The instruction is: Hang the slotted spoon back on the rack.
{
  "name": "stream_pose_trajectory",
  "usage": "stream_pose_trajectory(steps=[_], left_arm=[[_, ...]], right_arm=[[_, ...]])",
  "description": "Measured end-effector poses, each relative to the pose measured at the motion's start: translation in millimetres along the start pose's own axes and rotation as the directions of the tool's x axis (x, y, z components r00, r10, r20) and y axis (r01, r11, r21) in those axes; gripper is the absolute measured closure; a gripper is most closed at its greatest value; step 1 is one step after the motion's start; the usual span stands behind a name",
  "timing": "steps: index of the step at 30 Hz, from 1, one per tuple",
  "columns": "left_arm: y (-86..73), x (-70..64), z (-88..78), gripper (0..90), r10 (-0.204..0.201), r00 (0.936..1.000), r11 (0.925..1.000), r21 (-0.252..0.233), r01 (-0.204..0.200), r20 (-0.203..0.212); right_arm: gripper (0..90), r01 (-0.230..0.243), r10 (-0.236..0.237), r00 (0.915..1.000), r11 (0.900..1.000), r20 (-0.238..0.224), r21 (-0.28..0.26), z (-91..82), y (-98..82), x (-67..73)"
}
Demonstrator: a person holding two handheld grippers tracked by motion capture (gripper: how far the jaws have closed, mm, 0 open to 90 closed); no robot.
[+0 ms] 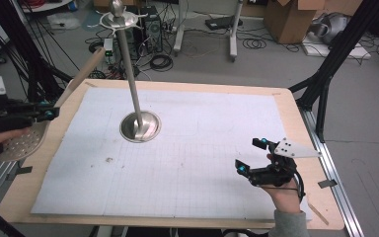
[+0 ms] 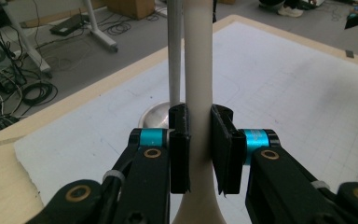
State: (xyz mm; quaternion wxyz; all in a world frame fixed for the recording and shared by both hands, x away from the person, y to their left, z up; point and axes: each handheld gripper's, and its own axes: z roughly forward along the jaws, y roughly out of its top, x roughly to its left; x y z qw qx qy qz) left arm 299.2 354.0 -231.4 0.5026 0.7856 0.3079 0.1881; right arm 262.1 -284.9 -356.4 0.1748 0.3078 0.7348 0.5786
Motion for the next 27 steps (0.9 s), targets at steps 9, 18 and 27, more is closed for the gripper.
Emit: stream_pose_trajectory(steps=[9, 18, 27], left_arm=[[12.2, 3.7, -11.3, 77.8, 0.001, 1.0, 0.9996, -0.029, -0.001, -0.004], [16.7, 7.6, -13.4, 77.8, -0.006, 0.9996, 0.9988, -0.05, 0.004, -0.029], [22.5, 11.3, -17.5, 77.8, -0.011, 0.9993, 0.9972, -0.075, 0.008, -0.035]], right_arm=[[1.7, -0.003, 0.003, 1.0, 1.0, -0.002, 0.004, 0.0, -0.7, -0.7], [1.7, -0.011, 0.011, 0.9999, 1.0, 0.0, -0.002, -2.0, -1.5, -2.5], [1.7, -0.014, 0.014, 0.9999, 1.0, 0.0, 0.0, -2.5, -2.5, -3.7]])
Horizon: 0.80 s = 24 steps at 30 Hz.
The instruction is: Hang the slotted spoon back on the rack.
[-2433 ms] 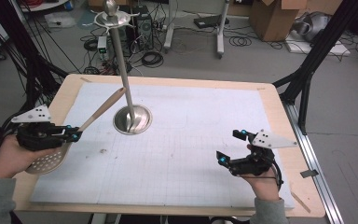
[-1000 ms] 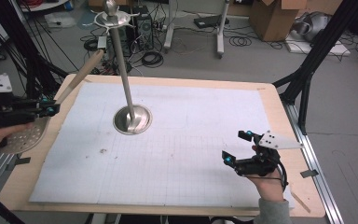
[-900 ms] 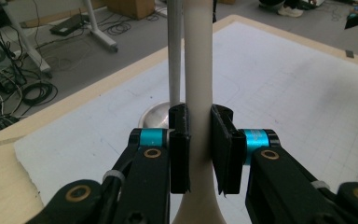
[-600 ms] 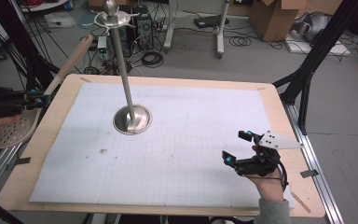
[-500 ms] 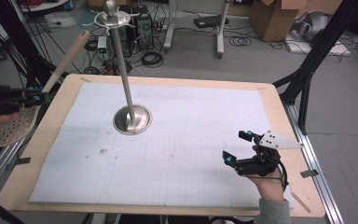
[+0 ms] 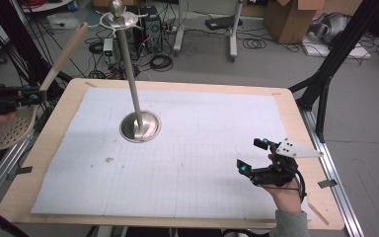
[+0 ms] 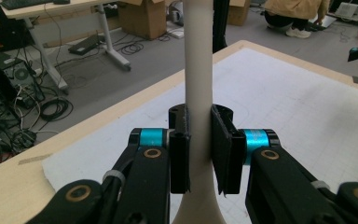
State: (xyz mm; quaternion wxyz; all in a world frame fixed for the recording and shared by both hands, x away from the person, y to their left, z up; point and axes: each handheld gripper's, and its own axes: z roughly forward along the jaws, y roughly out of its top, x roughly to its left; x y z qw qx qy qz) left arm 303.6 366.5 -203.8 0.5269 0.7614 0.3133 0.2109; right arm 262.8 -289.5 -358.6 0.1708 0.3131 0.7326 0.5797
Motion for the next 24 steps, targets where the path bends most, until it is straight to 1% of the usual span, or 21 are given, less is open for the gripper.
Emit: stream_pose_trajectory(steps=[5, 9, 15, 24], left_arm=[[0.0, 2.5, 4.3, 77.8, -0.003, 1.0, 1.0, 0.001, 0.003, 0.001], [-1.0, 4.6, 7.3, 77.8, -0.015, 0.9999, 0.9999, -0.007, 0.015, 0.003], [-0.6, 6.5, 10.2, 77.8, -0.015, 0.9999, 0.9999, -0.005, 0.015, 0.007], [-1.8, 4.7, 19.1, 77.8, -0.016, 0.9995, 0.9999, 0.001, 0.016, 0.027]], right_arm=[[1.7, 0.0, 0.0, 1.0, 1.0, 0.002, -0.003, -0.9, -0.2, -0.8], [1.7, -0.005, 0.005, 1.0, 1.0, 0.001, -0.002, -1.8, -0.4, -0.6], [1.7, -0.009, 0.009, 0.9999, 1.0, 0.005, 0.0, -2.9, -1.3, -2.2], [1.7, -0.008, 0.008, 1.0, 1.0, 0.004, -0.003, -4.2, -1.2, -2.4]])
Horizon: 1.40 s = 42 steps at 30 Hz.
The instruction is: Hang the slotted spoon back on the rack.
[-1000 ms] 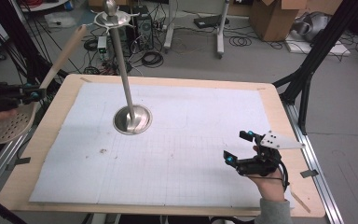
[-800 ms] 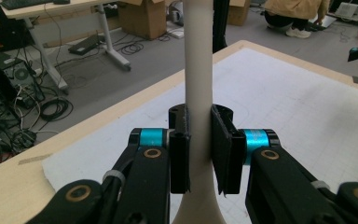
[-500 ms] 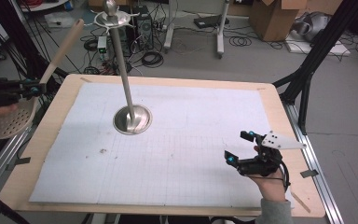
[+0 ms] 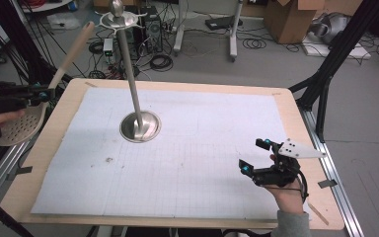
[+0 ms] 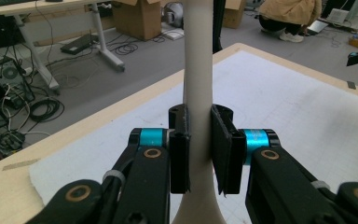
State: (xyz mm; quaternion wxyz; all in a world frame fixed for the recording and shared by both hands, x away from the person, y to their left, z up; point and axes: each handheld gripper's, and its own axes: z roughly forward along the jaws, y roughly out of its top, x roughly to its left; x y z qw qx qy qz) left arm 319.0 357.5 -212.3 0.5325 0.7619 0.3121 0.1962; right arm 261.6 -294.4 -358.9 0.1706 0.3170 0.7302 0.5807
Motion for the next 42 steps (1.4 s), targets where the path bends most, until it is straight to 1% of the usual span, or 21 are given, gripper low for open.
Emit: stream_pose_trajectory(steps=[5, 8, 12, 14, 26, 31, 41, 42], left_arm=[[-1.6, -1.2, 5.4, 77.8, -0.001, 1.0, 1.0, 0.002, 0.001, 0.004], [-3.1, -1.7, 8.7, 77.8, -0.004, 1.0, 1.0, 0.004, 0.004, -0.001], [-5.2, -2.3, 14.6, 77.9, -0.005, 1.0, 0.9999, 0.016, 0.005, -0.003], [-6.6, -2.7, 18.9, 77.9, -0.009, 0.9999, 0.9997, 0.022, 0.009, -0.005], [-9.1, -5.7, 39.7, 77.9, -0.023, 0.9997, 0.9985, 0.051, 0.023, 0.002], [-9.2, -7.4, 49.4, 77.9, -0.025, 0.9997, 0.9972, 0.07, 0.026, -0.007], [-10.4, -11.0, 69.3, 77.9, -0.03, 0.9993, 0.9955, 0.089, 0.031, -0.021], [-10.3, -11.4, 70.9, 77.9, -0.03, 0.9992, 0.9953, 0.091, 0.032, -0.026]], right_arm=[[1.7, 0.006, -0.006, 1.0, 1.0, 0.0, -0.003, 0.6, 0.0, -0.1], [1.7, 0.001, -0.001, 1.0, 1.0, -0.001, 0.003, 0.7, -0.2, 0.1], [1.7, -0.003, 0.003, 1.0, 1.0, 0.001, 0.003, 0.4, -0.4, -0.1], [1.7, 0.001, -0.001, 1.0, 1.0, 0.001, -0.001, 0.2, -0.3, -0.4], [1.7, 0.002, -0.002, 1.0, 1.0, 0.0, 0.0, -0.4, 0.0, -0.4], [1.7, 0.006, -0.006, 1.0, 1.0, 0.002, -0.003, -0.9, 0.4, -0.5], [1.7, -0.001, 0.001, 1.0, 1.0, 0.003, -0.003, -1.7, 0.4, -0.5], [1.7, 0.005, -0.005, 1.0, 1.0, 0.005, -0.007, -1.8, 0.4, -1.0]])
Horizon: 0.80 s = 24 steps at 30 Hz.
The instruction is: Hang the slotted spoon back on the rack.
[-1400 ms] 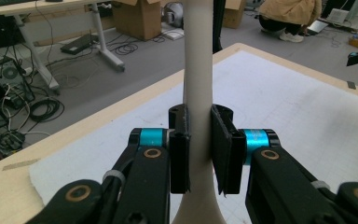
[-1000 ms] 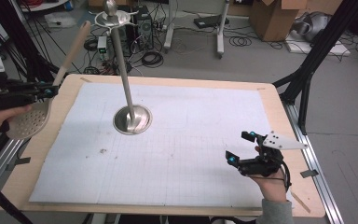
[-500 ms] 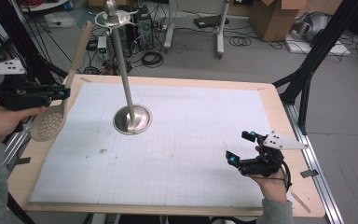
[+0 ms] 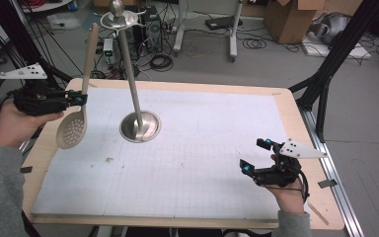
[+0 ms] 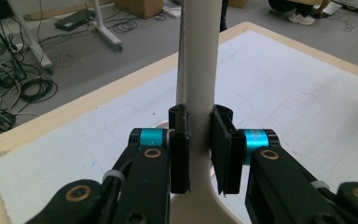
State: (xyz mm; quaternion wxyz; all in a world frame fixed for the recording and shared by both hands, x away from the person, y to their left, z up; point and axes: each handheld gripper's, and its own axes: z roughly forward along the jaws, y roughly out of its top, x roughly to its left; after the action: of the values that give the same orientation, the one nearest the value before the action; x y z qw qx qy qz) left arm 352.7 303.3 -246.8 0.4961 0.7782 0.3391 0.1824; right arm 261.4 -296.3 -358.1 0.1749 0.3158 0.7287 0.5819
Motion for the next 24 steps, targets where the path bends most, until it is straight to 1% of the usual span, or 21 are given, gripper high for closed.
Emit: stream_pose_trajectory(steps=[12, 15, 17, 20, 24], left_arm=[[1.2, -4.3, 17.1, 77.8, -0.014, 0.9997, 0.9998, 0.013, 0.014, -0.022], [1.6, -4.8, 20.9, 77.7, -0.014, 0.9997, 0.9998, 0.014, 0.015, -0.021], [2.2, -5.1, 23.6, 77.7, -0.014, 0.9997, 0.9997, 0.019, 0.014, -0.021], [2.6, -5.8, 27.8, 77.7, -0.017, 0.9994, 0.9997, 0.018, 0.017, -0.029], [3.6, -6.4, 33.3, 77.6, -0.019, 0.9992, 0.9996, 0.02, 0.019, -0.037]], right_arm=[[1.7, -0.003, 0.003, 1.0, 1.0, -0.002, 0.001, -0.4, 0.1, 0.6], [1.7, -0.001, 0.001, 1.0, 1.0, -0.002, 0.0, -0.1, 0.0, 0.1], [1.7, -0.011, 0.011, 0.9999, 1.0, -0.001, 0.005, -0.3, -0.4, 0.2], [1.7, -0.004, 0.004, 1.0, 1.0, -0.001, 0.0, -0.1, -0.6, -0.7], [1.7, -0.007, 0.007, 1.0, 1.0, 0.001, 0.0, -0.3, -0.7, -0.8]])
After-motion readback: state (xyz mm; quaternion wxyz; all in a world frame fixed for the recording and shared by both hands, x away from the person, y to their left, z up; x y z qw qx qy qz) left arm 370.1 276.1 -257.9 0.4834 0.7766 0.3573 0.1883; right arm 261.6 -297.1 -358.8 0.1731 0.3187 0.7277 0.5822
